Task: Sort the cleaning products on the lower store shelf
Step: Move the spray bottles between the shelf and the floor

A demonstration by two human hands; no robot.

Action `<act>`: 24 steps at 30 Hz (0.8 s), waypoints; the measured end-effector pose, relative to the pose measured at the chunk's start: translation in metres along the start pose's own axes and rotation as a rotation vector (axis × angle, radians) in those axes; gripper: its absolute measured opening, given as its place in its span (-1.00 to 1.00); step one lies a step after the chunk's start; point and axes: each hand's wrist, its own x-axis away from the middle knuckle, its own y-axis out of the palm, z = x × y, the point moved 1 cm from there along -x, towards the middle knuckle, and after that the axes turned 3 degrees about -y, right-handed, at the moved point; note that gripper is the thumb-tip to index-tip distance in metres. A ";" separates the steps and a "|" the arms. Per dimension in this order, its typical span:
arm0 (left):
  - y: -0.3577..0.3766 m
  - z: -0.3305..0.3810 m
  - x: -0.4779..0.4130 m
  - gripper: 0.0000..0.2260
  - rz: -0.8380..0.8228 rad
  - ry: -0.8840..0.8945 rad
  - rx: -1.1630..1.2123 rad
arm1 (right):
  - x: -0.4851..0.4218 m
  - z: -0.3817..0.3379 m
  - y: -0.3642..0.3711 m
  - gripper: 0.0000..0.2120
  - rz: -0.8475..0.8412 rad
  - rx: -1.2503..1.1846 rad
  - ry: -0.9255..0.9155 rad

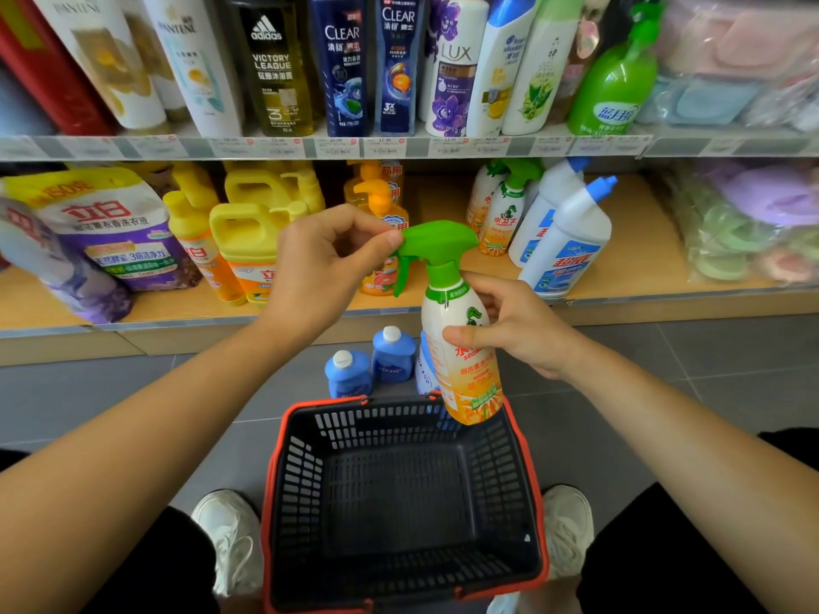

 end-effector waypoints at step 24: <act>-0.012 0.004 0.005 -0.77 0.074 0.449 -0.289 | 0.001 -0.005 0.001 -0.64 -0.084 -0.099 0.027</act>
